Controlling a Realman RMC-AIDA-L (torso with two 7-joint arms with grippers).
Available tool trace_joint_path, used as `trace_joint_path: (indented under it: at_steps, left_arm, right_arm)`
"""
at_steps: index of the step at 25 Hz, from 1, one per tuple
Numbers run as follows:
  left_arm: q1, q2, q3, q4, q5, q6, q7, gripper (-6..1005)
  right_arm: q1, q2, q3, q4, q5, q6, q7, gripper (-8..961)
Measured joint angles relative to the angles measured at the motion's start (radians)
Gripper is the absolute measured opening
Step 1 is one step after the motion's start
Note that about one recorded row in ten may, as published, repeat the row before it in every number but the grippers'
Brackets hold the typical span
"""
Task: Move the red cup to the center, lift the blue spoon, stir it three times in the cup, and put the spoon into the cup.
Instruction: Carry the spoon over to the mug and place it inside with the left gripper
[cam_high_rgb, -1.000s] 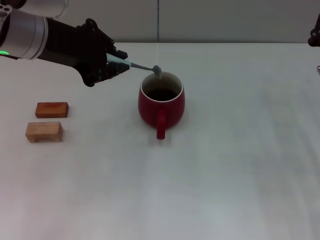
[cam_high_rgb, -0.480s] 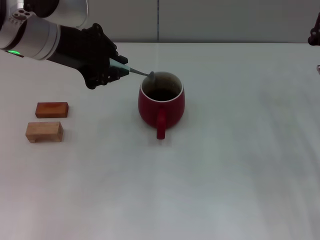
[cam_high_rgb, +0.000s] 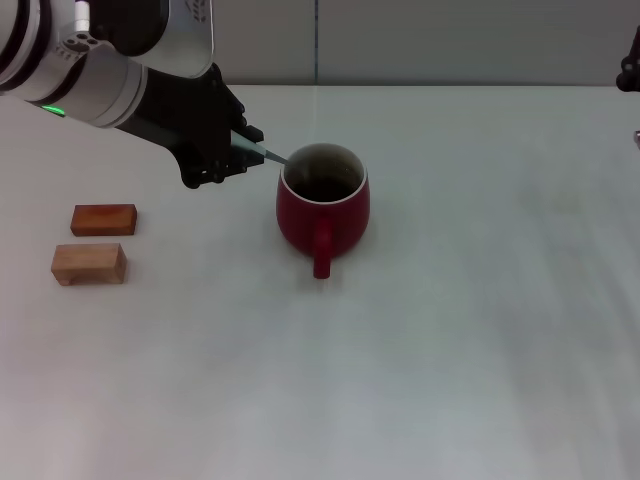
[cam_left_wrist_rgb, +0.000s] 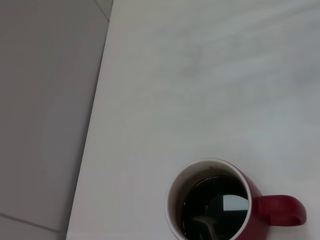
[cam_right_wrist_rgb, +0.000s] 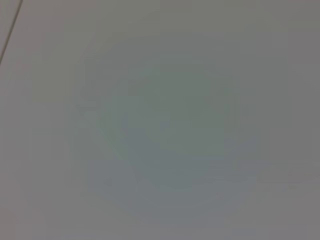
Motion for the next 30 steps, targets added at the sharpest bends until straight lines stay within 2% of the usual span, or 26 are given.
trace_joint_path:
  at_steps: [16, 21, 30]
  left_arm:
    - [-0.103, -0.001, 0.067, -0.034, 0.075, 0.029, -0.055, 171]
    - [-0.168, -0.002, 0.077, -0.088, 0.11, 0.051, -0.071, 171]
    - [-0.228, -0.002, 0.077, -0.151, 0.149, 0.067, -0.082, 171]
  right_arm:
    - [-0.009, 0.0, 0.0, 0.004, 0.0, 0.0, 0.0, 5]
    - [-0.012, 0.001, -0.002, 0.011, 0.0, 0.0, 0.0, 5]
    - [-0.024, 0.002, -0.002, 0.025, -0.001, 0.0, 0.0, 5]
